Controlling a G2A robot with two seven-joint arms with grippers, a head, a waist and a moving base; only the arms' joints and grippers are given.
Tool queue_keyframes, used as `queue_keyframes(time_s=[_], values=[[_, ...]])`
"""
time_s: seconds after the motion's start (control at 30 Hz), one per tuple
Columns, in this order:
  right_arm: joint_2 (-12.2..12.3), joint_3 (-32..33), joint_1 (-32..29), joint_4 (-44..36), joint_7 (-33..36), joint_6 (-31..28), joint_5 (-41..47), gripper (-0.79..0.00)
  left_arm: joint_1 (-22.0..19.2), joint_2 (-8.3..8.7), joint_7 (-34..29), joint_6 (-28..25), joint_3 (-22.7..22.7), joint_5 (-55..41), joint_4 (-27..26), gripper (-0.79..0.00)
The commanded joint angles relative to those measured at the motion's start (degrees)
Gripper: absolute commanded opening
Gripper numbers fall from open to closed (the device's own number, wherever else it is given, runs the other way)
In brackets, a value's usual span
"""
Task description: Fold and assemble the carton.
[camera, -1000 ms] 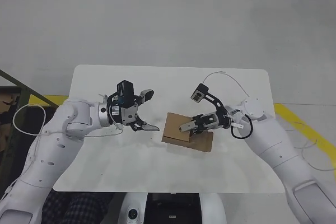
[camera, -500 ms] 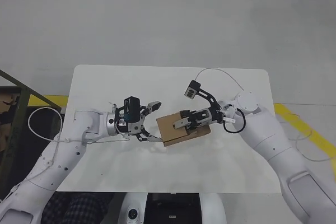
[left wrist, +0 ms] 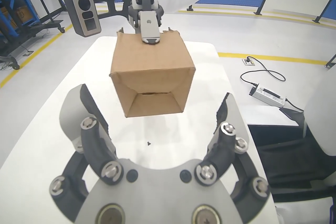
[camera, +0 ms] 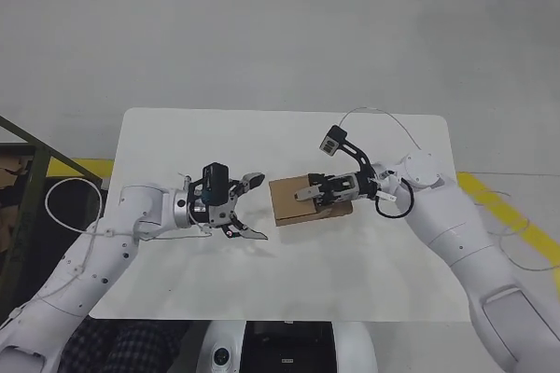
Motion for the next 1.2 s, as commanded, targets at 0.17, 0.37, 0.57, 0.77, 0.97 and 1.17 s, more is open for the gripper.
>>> queue_keyframes(time_s=[0.17, 0.37, 0.57, 0.77, 0.97, 1.17], values=[[-0.6, -0.2, 0.1, 0.2, -1.8, -1.8, -0.8, -0.785, -1.3, -0.41, -0.6, 0.3, 1.3, -1.7, 0.9, 0.000], [-1.2, -0.2, -0.2, 0.2, -2.5, -2.5, -0.5, -0.785, -1.9, -1.24, -2.7, 2.3, 2.8, -2.3, 1.6, 0.000], [-1.7, -0.6, -0.5, 0.0, -2.2, -2.2, -0.8, -0.785, -2.1, -1.76, -1.5, 4.0, 2.6, -0.7, 1.1, 0.000], [-2.3, -0.9, -0.8, 0.2, -2.4, -2.4, -0.6, -0.785, -1.6, -2.12, -0.2, 4.8, 2.5, 1.4, 0.8, 0.000], [-2.7, -0.8, -0.8, 0.8, -2.7, -2.7, -0.6, -0.785, -1.4, -2.47, 0.4, 5.4, 2.3, 2.2, 0.9, 0.000], [-3.0, -0.4, -1.0, 1.2, -2.9, -2.9, -0.8, -0.785, -1.2, -2.71, 0.3, 4.9, 2.1, 2.0, 1.0, -0.428]])
